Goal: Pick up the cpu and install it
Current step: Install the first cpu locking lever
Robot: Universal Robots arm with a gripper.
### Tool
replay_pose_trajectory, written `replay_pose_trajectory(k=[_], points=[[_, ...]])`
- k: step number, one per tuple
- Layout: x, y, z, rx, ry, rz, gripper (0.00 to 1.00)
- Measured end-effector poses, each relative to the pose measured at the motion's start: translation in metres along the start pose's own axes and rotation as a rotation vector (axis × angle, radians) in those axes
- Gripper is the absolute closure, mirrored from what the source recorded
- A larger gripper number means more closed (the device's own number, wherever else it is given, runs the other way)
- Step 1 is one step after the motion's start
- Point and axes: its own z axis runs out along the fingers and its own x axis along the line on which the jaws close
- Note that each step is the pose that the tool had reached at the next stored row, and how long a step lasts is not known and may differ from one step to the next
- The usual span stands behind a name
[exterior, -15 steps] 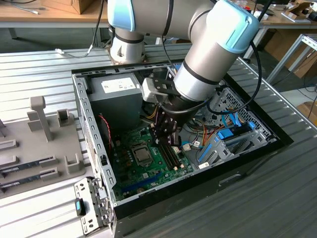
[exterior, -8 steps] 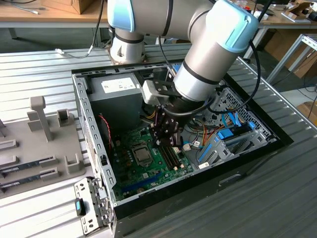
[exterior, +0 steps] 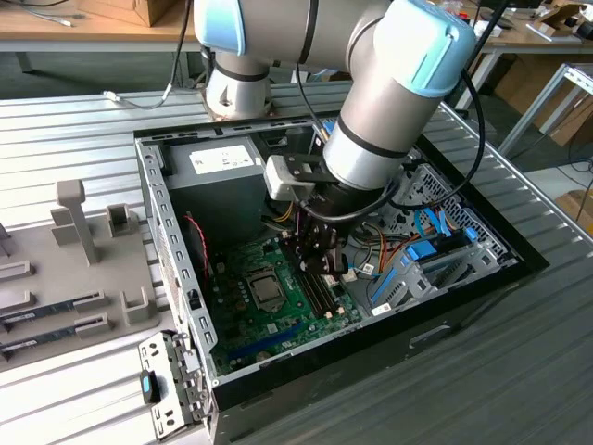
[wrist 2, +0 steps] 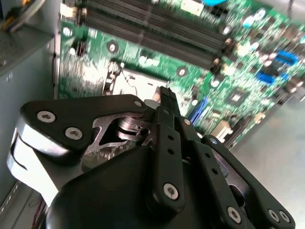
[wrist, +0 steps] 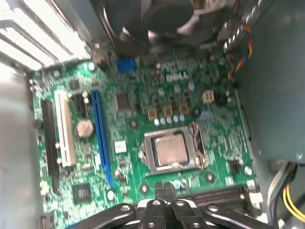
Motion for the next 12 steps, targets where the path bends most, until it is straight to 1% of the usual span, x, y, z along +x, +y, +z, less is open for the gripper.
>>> replay_pose_trajectory(k=[2,3,4,7,9,10,12], points=[[0.0000,0.0001,0.0001,0.0303,-0.0051,0.001,0.89],[0.0000,0.0003,0.0003,0.0614,-0.0104,0.002,0.89],[0.0000,0.0002,0.0005,0.0670,-0.0118,0.002,0.89],[0.0000,0.0003,0.0003,0.0672,-0.0112,-0.002,0.89],[0.0000,0.0003,0.0004,0.0685,-0.0090,-0.030,0.89],[0.0000,0.0002,0.0006,0.0697,-0.0068,-0.059,0.89],[-0.0014,0.0006,0.0007,0.0701,-0.0066,-0.066,0.89]])
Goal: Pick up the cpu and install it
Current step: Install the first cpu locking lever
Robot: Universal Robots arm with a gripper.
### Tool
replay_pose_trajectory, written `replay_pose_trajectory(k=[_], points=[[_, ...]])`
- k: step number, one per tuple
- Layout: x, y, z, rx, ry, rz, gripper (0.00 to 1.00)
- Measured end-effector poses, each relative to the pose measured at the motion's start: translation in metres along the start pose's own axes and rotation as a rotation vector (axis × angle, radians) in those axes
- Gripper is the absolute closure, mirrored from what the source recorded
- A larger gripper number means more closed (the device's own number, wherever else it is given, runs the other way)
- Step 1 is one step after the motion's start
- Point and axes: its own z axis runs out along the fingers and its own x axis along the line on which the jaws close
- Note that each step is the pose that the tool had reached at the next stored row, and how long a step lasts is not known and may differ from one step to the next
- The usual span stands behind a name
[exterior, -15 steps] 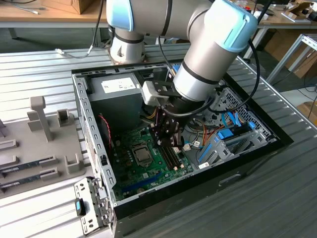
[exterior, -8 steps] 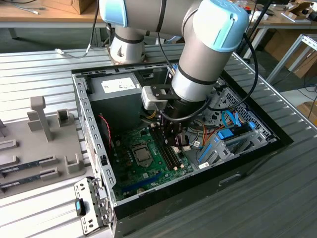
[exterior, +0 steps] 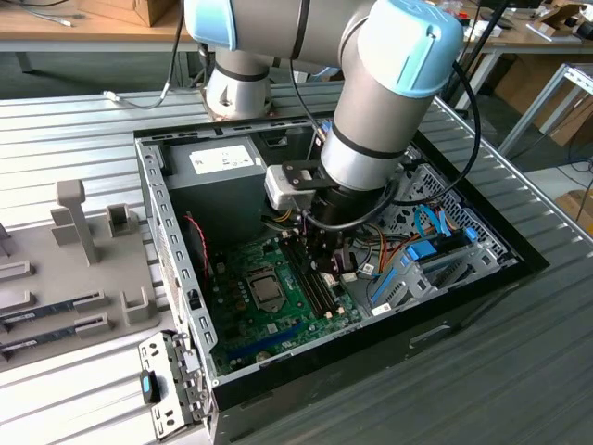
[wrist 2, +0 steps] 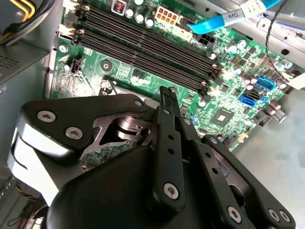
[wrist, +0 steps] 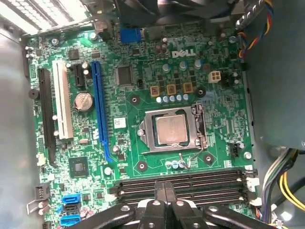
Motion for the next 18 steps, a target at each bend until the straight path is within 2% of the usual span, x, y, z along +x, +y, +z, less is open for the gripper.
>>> replay_pose_trajectory(k=[2,5,9,11,12,15,18], points=[[-0.0034,0.0003,-0.0001,-0.0001,-0.0001,0.001,0.89],[-0.0153,0.0017,-0.0005,-0.0001,-0.0001,0.002,0.89],[-0.0256,0.0040,-0.0008,-0.0001,-0.0002,0.002,0.89],[-0.0257,0.0077,-0.0005,-0.0001,-0.0002,0.002,0.89],[-0.0259,0.0119,-0.0003,-0.0001,-0.0001,0.002,0.89],[-0.0284,0.0150,0.0001,0.0000,-0.0003,0.002,0.89],[-0.0298,0.0218,0.0007,0.0001,-0.0004,0.002,0.89]])
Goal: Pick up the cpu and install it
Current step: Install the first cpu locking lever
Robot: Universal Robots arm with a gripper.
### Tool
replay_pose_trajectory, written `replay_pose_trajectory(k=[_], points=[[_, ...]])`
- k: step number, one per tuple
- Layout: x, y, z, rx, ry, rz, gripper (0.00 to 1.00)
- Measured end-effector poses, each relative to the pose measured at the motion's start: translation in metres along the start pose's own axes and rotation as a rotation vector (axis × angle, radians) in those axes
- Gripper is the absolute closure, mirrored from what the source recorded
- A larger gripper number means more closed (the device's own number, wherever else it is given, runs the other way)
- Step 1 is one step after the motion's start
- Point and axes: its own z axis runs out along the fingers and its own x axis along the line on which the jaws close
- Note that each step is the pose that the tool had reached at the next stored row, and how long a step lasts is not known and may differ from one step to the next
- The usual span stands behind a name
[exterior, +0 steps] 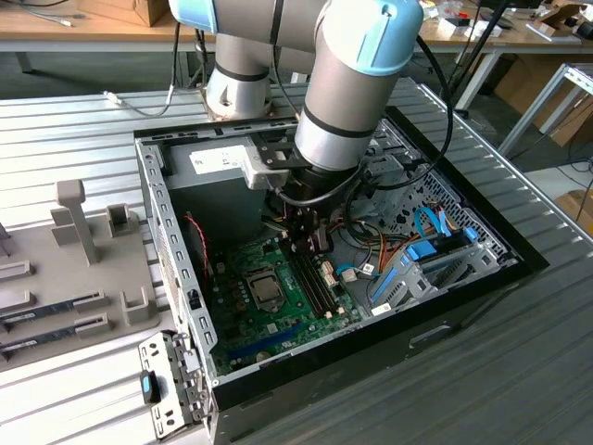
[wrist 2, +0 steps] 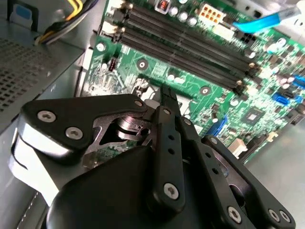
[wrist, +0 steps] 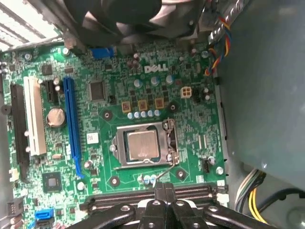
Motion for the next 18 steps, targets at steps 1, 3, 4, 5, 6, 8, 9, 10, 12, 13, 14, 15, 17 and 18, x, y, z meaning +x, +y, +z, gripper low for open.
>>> replay_pose_trajectory(k=[1,3,4,5,6,8,9,10,12,13,14,15,17,18], points=[[0.0002,0.0030,0.0005,0.0000,-0.0001,-0.001,0.89],[0.0003,0.0034,0.0008,0.0007,0.0007,-0.018,0.89],[0.0003,0.0035,0.0011,0.0015,0.0013,-0.038,0.89],[0.0003,0.0035,0.0013,0.0020,0.0018,-0.053,0.89],[0.0005,0.0051,0.0016,0.0022,0.0013,-0.053,0.89],[0.0010,0.0100,0.0023,0.0025,0.0001,-0.053,0.89],[0.0011,0.0102,0.0029,0.0024,0.0000,-0.053,0.89],[0.0016,0.0104,0.0037,0.0023,0.0003,-0.054,0.89],[0.0030,0.0109,0.0054,0.0023,0.0003,-0.054,0.89],[0.0036,0.0110,0.0063,0.0023,0.0001,-0.054,0.89],[0.0040,0.0110,0.0072,0.0024,-0.0001,-0.054,0.89],[0.0043,0.0110,0.0077,0.0024,-0.0001,-0.054,0.89],[0.0055,0.0109,0.0093,0.0023,0.0003,-0.055,0.89],[0.0064,0.0110,0.0102,0.0024,0.0003,-0.055,0.89]])
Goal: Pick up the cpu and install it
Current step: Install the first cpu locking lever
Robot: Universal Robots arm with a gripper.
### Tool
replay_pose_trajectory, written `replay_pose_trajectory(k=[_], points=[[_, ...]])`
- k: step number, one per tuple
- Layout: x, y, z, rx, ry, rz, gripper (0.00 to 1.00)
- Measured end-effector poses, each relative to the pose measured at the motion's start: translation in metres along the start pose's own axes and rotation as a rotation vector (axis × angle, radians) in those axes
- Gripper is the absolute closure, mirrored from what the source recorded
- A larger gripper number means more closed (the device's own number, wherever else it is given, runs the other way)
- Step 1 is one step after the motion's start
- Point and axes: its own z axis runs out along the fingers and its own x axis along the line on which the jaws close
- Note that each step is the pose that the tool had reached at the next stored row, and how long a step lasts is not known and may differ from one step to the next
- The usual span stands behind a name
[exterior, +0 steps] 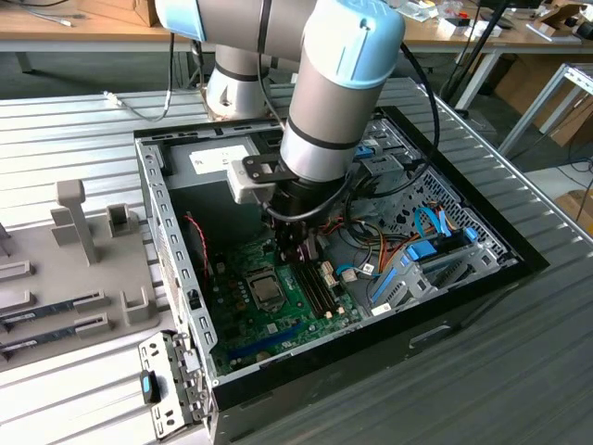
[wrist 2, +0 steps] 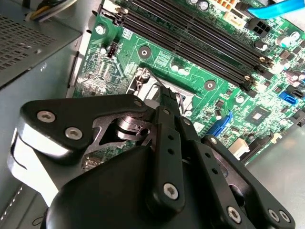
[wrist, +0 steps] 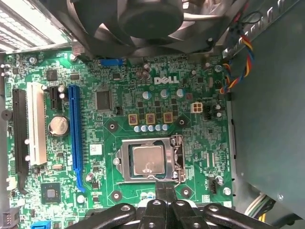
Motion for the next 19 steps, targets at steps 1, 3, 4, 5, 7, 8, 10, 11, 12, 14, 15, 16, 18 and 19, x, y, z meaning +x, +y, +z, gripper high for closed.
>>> replay_pose_trajectory(k=[1,3,4,5,7,8,10,11,12,14,15,16,18,19], points=[[0.0009,0.0000,0.0006,0.0000,0.0000,0.000,0.89],[0.0030,0.0001,0.0015,0.0001,-0.0001,0.000,0.89],[0.0044,0.0001,0.0018,0.0000,0.0000,0.000,0.89],[0.0054,0.0000,0.0021,-0.0001,0.0002,0.000,0.89],[0.0089,-0.0002,0.0030,0.0000,-0.0002,0.000,0.89],[0.0100,-0.0003,0.0033,0.0001,-0.0004,0.000,0.89],[0.0133,-0.0005,0.0040,-0.0001,-0.0021,0.000,0.89],[0.0141,-0.0005,0.0043,-0.0001,-0.0033,0.000,0.89],[0.0156,-0.0006,0.0049,-0.0003,-0.0050,0.000,0.89],[0.0185,-0.0006,0.0090,-0.0005,-0.0059,0.002,0.89],[0.0190,-0.0006,0.0104,-0.0005,-0.0059,0.003,0.89],[0.0195,-0.0005,0.0114,-0.0005,-0.0060,0.003,0.89],[0.0201,-0.0002,0.0138,-0.0005,-0.0060,0.004,0.89],[0.0203,-0.0001,0.0153,-0.0005,-0.0060,0.004,0.89]])
